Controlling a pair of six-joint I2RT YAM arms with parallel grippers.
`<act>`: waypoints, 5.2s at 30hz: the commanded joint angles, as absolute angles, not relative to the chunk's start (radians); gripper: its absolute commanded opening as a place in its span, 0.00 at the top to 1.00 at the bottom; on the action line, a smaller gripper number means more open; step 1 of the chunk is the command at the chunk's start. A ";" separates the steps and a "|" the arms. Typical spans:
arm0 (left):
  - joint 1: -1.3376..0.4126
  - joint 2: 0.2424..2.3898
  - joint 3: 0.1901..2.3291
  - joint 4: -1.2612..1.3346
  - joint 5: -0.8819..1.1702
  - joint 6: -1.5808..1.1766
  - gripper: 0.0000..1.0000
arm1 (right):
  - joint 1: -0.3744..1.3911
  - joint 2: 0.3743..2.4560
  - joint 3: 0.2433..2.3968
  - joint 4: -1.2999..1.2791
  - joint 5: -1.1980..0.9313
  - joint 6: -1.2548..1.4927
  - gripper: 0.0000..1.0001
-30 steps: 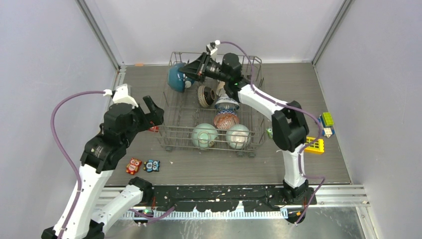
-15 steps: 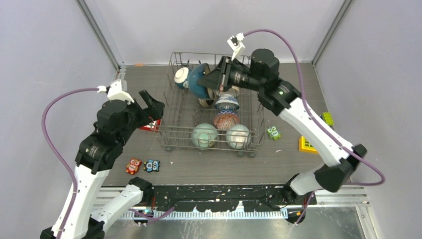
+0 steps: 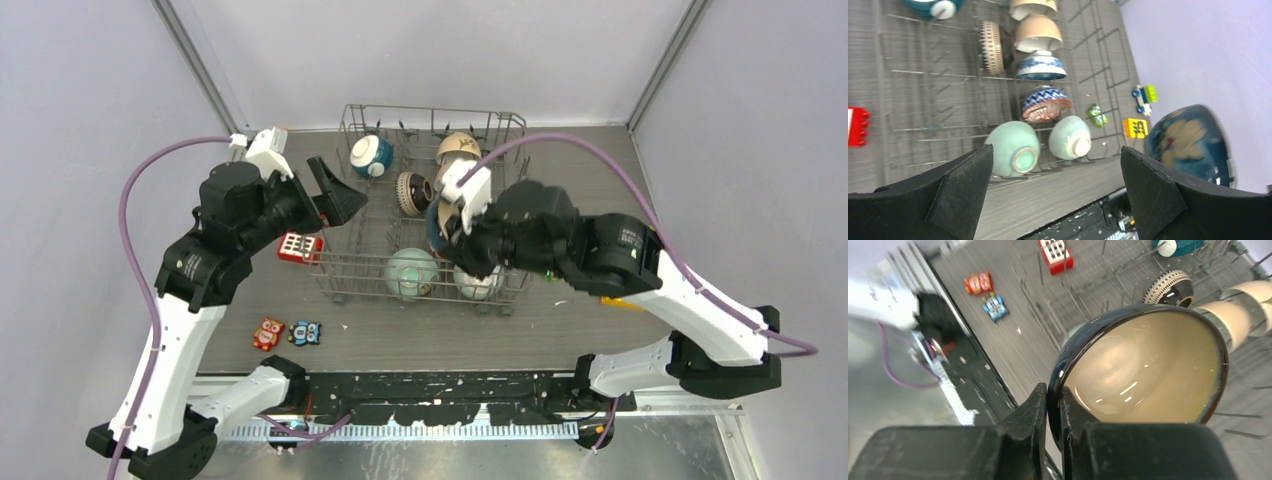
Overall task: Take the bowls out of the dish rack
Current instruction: Place the bowl at the center of the board.
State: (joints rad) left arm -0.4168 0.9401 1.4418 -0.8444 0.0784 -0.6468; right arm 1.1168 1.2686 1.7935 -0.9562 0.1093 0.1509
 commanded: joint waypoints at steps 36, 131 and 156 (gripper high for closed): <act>-1.084 1.273 1.839 -1.291 -0.147 -0.182 0.17 | 1.730 1.412 1.694 -1.137 0.586 -0.499 0.99; -0.397 1.314 1.977 -1.032 -0.402 -0.630 1.00 | 1.319 0.968 1.569 -0.622 0.802 0.328 0.00; 0.199 1.439 1.611 -0.712 -0.143 -0.924 1.00 | 0.703 0.859 1.333 -0.673 0.364 0.638 0.00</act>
State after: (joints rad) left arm 0.1928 1.4258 1.6047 -0.9089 -0.1848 -0.8417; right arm 0.7063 0.9440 1.3720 -0.7383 0.3782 0.6205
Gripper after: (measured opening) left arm 0.055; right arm 0.996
